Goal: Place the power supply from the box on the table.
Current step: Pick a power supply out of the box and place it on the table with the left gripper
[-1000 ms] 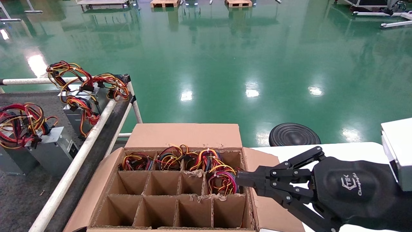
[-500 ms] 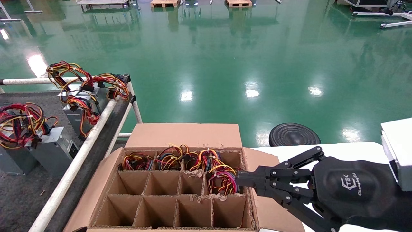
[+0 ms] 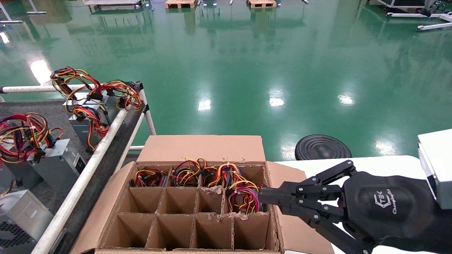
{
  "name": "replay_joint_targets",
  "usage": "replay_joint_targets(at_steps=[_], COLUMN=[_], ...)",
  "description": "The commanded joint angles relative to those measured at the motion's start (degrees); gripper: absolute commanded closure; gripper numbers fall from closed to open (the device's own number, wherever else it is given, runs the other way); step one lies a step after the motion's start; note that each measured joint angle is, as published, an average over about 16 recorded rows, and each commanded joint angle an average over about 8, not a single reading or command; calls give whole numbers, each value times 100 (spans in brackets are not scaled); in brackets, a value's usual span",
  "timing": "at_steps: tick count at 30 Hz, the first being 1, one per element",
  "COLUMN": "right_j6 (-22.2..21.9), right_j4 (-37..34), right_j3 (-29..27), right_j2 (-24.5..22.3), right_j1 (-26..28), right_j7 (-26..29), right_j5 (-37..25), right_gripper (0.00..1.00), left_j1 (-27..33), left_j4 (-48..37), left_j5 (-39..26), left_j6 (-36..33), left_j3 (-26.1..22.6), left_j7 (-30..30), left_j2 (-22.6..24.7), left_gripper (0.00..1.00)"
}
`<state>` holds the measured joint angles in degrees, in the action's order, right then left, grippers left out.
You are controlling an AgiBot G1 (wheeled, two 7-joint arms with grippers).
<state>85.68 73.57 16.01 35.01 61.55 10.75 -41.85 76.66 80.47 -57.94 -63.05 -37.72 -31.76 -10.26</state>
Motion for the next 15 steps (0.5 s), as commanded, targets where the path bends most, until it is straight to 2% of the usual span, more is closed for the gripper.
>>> replay_joint_targets(at_steps=[1, 13, 15], right_j6=[0, 0, 0], right_j4=[0, 0, 0], right_j3=[0, 0, 0], right_j2=[0, 0, 0], right_j1=[0, 0, 0], right_j7=[0, 0, 0], right_j5=[0, 0, 0], right_gripper=[100, 100, 100], left_j1=[16, 56, 66], left_j4=[5, 33, 37], left_j5=[102, 621, 701], left_j6=[48, 310, 358], left_j3=[-119, -724, -817], left_j7=[72, 428, 487], left_j2=[8, -23, -28], left_gripper=[100, 100, 90])
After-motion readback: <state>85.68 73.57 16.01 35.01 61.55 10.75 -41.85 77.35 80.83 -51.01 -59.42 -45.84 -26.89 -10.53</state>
